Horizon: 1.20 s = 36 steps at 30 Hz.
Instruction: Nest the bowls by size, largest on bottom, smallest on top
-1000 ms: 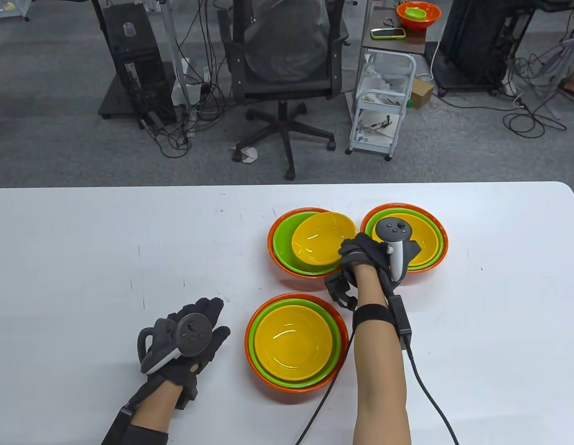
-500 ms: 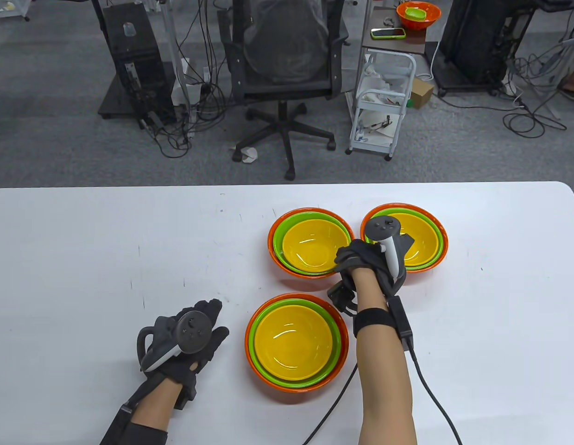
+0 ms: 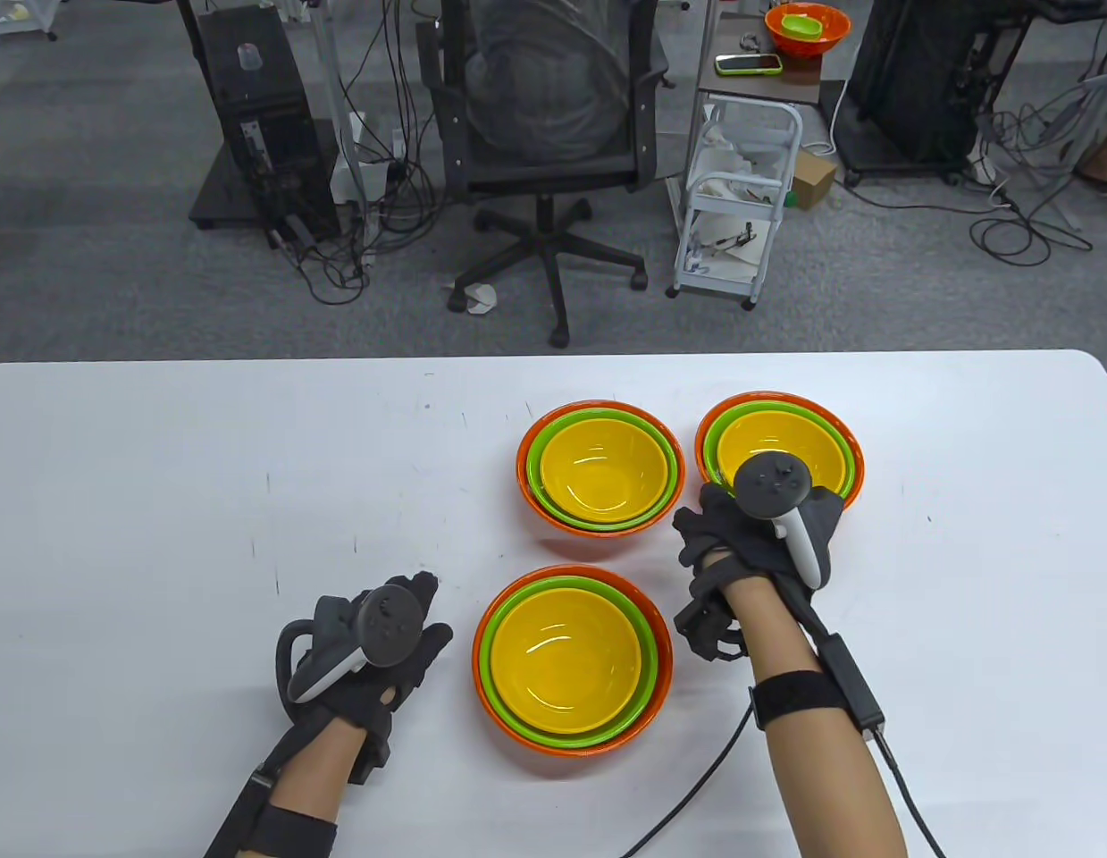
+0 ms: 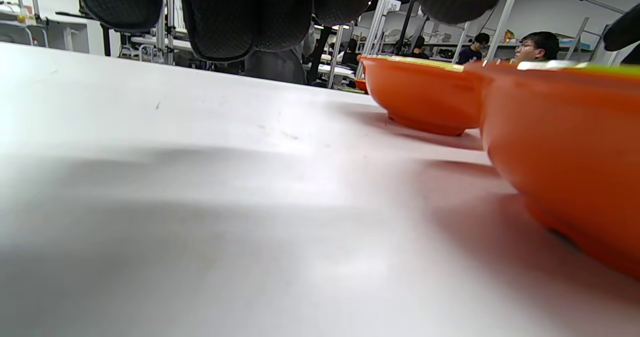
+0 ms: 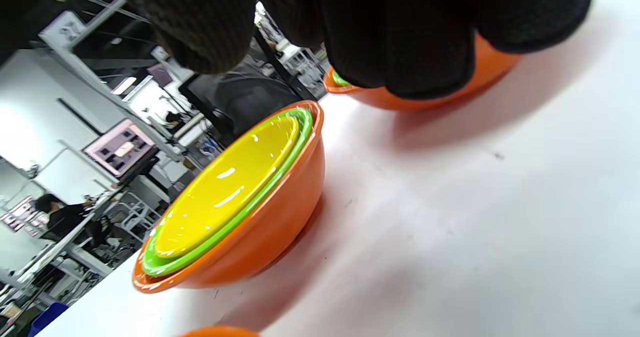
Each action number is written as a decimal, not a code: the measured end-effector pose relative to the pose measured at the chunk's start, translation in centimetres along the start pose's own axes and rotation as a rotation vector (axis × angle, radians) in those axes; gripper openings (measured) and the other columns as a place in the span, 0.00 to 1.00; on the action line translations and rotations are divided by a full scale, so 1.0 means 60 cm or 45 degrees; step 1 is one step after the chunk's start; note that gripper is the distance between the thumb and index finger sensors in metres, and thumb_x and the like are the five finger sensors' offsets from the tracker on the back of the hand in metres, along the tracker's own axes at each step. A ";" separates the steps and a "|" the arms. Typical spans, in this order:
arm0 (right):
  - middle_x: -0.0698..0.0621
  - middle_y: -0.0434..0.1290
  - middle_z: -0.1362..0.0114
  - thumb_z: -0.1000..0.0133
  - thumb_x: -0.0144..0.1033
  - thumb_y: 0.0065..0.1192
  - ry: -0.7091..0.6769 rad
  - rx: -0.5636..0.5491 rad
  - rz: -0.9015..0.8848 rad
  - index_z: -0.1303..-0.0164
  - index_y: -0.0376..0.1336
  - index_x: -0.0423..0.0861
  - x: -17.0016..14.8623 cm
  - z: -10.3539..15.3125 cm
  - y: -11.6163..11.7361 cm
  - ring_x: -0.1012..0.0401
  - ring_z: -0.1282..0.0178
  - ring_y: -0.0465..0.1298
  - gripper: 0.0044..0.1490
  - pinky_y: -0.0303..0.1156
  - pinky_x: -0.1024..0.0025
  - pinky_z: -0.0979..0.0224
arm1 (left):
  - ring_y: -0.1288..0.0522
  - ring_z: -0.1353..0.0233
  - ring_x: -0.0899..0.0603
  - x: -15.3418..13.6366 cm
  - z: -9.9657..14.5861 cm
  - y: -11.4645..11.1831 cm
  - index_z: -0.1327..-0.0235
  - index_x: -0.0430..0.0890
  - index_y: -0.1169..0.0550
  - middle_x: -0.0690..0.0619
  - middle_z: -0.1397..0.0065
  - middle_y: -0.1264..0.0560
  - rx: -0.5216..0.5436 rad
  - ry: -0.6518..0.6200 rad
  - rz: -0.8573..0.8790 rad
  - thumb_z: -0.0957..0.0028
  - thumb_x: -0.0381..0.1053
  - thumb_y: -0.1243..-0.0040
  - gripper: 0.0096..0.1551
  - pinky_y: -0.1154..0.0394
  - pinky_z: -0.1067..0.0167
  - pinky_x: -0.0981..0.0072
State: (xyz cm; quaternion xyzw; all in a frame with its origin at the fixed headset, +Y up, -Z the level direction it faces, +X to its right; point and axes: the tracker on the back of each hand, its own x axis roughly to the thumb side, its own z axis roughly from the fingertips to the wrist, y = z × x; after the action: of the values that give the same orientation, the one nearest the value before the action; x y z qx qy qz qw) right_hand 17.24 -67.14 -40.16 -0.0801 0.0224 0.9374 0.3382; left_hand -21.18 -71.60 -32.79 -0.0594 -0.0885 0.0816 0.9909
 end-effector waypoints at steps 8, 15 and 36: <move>0.34 0.61 0.22 0.47 0.44 0.68 -0.333 -0.169 0.210 0.23 0.55 0.36 0.009 0.092 -0.035 0.32 0.27 0.61 0.46 0.54 0.27 0.30 | 0.36 0.16 0.31 0.050 0.012 0.063 0.17 0.53 0.39 0.43 0.15 0.37 0.157 -0.096 -0.026 0.44 0.67 0.49 0.43 0.38 0.26 0.26; 0.37 0.54 0.17 0.47 0.47 0.68 -0.532 -0.250 0.411 0.21 0.53 0.41 -0.014 0.155 -0.035 0.34 0.17 0.46 0.48 0.36 0.23 0.27 | 0.48 0.12 0.28 0.099 0.031 0.069 0.14 0.54 0.47 0.43 0.11 0.48 0.219 -0.200 -0.130 0.46 0.72 0.52 0.49 0.49 0.25 0.20; 0.45 0.34 0.12 0.47 0.56 0.63 -0.595 -0.128 0.575 0.17 0.43 0.52 -0.088 0.174 0.017 0.43 0.17 0.21 0.54 0.18 0.27 0.32 | 0.70 0.16 0.25 0.089 0.030 -0.015 0.15 0.55 0.61 0.40 0.12 0.68 0.013 -0.254 -0.245 0.50 0.78 0.60 0.56 0.65 0.31 0.16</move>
State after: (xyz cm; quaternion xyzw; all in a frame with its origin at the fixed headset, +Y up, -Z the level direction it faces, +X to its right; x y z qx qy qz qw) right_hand 19.16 -70.27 -29.03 0.1276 -0.0849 0.9816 0.1135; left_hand -16.19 -71.36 -30.03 -0.0372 -0.1914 -0.0080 0.9808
